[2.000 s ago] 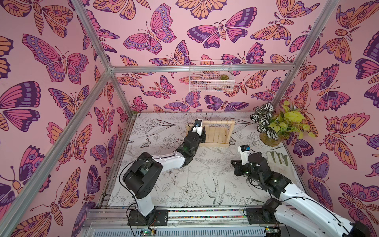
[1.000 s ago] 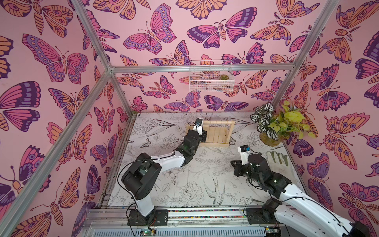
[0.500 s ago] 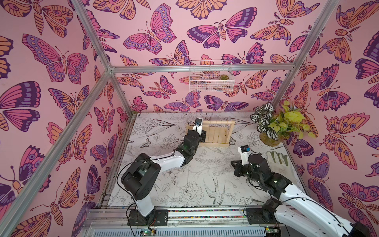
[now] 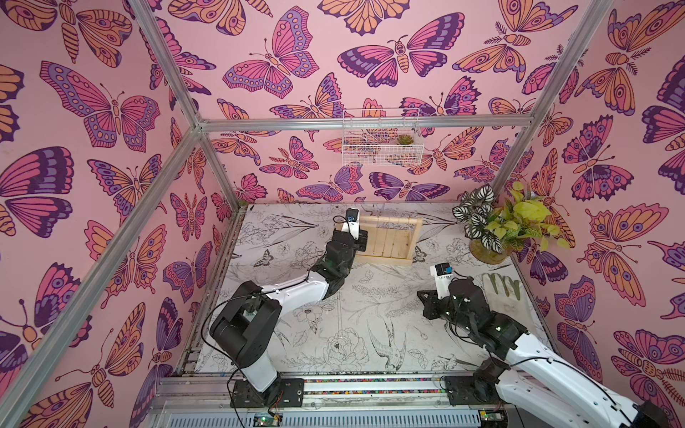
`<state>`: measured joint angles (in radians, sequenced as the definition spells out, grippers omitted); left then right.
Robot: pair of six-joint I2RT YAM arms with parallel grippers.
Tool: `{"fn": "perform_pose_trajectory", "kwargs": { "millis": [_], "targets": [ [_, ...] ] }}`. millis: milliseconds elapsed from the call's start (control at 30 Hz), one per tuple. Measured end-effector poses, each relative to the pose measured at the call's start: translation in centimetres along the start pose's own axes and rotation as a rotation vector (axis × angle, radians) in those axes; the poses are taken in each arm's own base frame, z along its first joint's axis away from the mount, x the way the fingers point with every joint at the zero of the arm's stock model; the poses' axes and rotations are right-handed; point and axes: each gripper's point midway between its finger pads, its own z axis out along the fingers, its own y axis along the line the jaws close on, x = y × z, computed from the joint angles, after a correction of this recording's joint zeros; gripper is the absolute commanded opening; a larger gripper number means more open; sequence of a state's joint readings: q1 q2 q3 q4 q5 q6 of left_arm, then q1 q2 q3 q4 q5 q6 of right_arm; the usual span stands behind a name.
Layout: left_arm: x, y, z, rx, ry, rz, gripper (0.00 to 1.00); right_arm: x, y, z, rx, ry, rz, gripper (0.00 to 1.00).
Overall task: Take the necklace off the jewelry display stand
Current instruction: Take off the necklace from the stand.
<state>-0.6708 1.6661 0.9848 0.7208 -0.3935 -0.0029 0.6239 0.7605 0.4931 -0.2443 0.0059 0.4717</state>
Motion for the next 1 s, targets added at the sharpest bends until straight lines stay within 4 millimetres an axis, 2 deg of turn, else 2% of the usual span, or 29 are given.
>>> {"fn": "perform_pose_trajectory", "kwargs": {
  "millis": [267, 700, 1000],
  "targets": [
    [-0.2, 0.7, 0.0, -0.015, -0.004, 0.002, 0.0, 0.1, 0.0, 0.0, 0.0, 0.0, 0.0, 0.0],
    [-0.8, 3.6, -0.2, -0.075, -0.006, 0.001, 0.0, 0.0, 0.0, 0.0, 0.0, -0.001, 0.0, 0.0],
    [-0.4, 4.3, -0.2, -0.09, 0.008, 0.006, 0.0, 0.1, 0.0, 0.0, 0.001, 0.002, 0.0, 0.0]
  ]
}}
